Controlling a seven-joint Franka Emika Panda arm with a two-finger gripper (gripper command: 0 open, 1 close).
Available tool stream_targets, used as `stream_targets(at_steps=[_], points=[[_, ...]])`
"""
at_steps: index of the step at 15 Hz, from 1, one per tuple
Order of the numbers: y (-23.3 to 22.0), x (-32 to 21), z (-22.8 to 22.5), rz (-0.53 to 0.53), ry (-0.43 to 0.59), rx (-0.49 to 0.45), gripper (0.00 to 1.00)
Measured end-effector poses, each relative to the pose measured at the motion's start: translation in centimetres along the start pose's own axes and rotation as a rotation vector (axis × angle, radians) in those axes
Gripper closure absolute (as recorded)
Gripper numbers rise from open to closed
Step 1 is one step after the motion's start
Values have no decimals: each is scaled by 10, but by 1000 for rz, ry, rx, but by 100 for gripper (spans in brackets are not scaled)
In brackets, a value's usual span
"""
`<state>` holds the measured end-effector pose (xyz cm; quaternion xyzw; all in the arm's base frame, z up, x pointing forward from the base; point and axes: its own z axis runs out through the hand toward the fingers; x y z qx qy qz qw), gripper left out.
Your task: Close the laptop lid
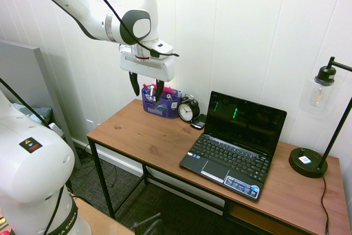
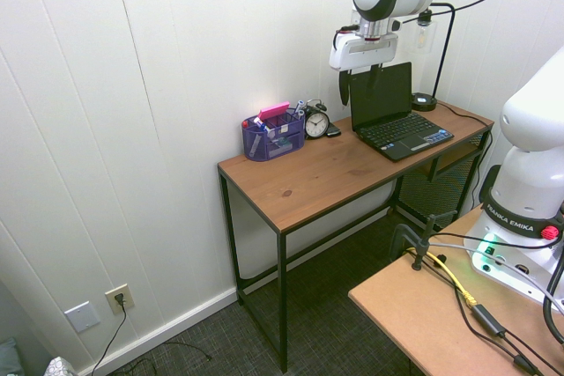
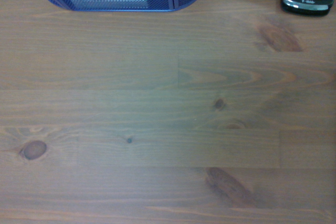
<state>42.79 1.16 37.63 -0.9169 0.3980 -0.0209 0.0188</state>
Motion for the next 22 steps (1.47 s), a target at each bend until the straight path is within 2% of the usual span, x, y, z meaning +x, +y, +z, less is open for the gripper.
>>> stream_targets(at_steps=[3, 6, 14, 22], points=[[-5, -1, -4, 31, 26, -6, 0], [-19, 17, -33, 68, 88, 29, 0], [-20, 145, -79, 190, 215, 67, 0], [16, 242, -62, 319, 258, 36, 0]])
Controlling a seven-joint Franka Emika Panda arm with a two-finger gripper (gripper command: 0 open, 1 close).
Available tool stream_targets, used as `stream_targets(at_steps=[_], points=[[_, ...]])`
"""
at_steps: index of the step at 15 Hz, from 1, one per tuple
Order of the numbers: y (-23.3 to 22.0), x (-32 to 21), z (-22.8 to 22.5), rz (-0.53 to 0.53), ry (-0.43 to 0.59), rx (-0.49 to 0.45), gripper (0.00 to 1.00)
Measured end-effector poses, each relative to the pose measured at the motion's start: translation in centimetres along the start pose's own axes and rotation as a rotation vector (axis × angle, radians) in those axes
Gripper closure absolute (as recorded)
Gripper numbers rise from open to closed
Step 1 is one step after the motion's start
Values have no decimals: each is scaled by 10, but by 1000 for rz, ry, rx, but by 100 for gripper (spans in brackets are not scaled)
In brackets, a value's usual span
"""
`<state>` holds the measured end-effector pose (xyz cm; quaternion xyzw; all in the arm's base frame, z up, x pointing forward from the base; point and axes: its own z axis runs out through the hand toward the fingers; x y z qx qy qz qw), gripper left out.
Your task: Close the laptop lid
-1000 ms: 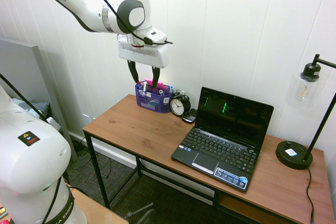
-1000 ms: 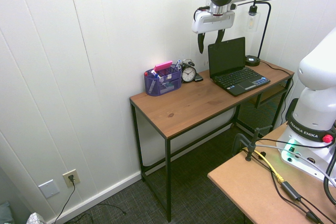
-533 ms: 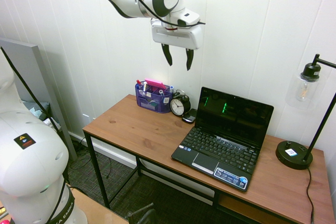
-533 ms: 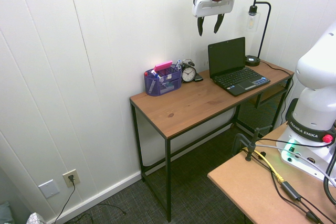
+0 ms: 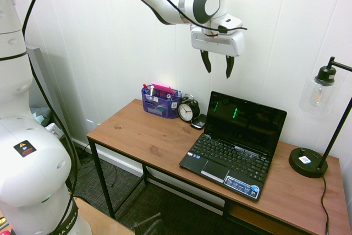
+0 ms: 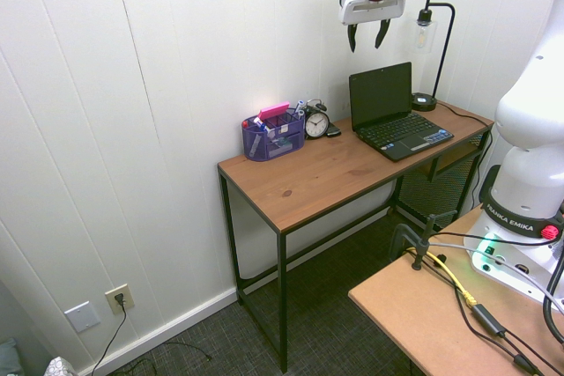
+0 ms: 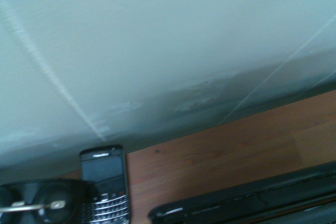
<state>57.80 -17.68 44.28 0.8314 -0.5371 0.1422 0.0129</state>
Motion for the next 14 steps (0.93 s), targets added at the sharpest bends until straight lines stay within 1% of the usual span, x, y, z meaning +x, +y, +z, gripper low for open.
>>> stream_targets(at_steps=[3, 7, 8, 11, 14], points=[[7, 29, 20, 34, 24, -11, 0], [5, 54, 50, 39, 38, -7, 0], [6, 60, 59, 39, 38, -7, 100], [8, 71, 85, 37, 28, -11, 100], [6, 76, 100, 40, 18, -5, 100]])
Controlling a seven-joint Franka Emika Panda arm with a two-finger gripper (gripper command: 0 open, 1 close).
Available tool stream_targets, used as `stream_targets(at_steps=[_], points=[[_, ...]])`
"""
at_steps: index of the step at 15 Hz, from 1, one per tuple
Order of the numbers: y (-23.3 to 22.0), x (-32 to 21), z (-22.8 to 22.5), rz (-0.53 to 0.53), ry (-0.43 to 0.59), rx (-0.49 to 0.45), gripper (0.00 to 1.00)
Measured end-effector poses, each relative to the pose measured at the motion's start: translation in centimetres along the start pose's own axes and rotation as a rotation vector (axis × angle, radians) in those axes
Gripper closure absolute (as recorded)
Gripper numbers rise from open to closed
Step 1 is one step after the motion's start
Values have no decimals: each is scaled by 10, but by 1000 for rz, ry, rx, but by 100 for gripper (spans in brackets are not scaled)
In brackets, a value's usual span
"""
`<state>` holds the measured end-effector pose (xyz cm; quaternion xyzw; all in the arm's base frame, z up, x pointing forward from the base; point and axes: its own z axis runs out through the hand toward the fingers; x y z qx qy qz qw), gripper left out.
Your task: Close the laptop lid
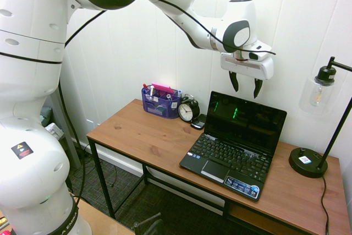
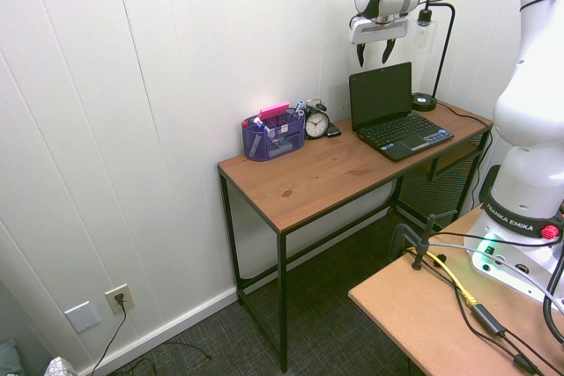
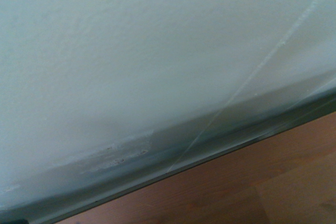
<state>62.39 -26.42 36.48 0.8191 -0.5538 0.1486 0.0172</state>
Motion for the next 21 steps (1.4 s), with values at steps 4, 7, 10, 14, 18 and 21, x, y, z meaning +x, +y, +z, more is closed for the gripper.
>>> stream_targets(at_steps=[4, 7, 10, 14, 18, 21], points=[[4, -1, 19, 6, -13, -16, 100], [8, -1, 24, 8, -22, -18, 100], [13, -3, 30, 7, -23, -19, 100], [24, -8, 40, 9, -19, -14, 100], [41, -17, 45, 17, -20, -5, 100], [65, -30, 51, 15, -31, -15, 100]])
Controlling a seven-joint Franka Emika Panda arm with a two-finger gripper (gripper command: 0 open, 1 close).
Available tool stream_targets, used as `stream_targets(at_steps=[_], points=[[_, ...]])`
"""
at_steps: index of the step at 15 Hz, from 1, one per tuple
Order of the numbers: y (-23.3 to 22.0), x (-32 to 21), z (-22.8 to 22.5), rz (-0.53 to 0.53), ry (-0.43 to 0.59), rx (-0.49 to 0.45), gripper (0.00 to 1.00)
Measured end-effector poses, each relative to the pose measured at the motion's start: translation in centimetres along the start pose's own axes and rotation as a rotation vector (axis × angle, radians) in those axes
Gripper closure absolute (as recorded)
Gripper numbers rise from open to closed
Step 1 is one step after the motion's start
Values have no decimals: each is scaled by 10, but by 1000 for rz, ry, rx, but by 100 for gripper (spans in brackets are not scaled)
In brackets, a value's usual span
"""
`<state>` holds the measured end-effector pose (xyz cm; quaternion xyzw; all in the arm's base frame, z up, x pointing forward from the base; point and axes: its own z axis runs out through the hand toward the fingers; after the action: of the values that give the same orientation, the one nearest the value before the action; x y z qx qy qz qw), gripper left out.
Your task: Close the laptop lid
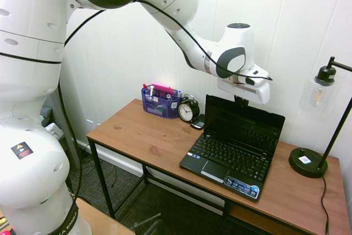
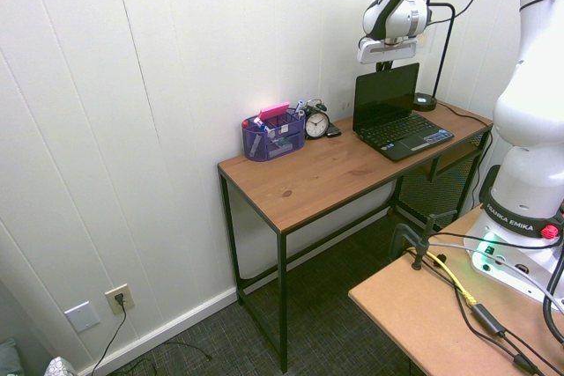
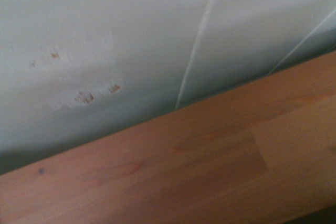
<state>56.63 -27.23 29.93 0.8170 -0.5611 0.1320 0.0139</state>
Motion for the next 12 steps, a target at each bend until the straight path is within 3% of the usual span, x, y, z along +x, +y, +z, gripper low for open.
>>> stream_targets(at_steps=[12], points=[[89, -33, 54, 18, -90, -67, 100]])
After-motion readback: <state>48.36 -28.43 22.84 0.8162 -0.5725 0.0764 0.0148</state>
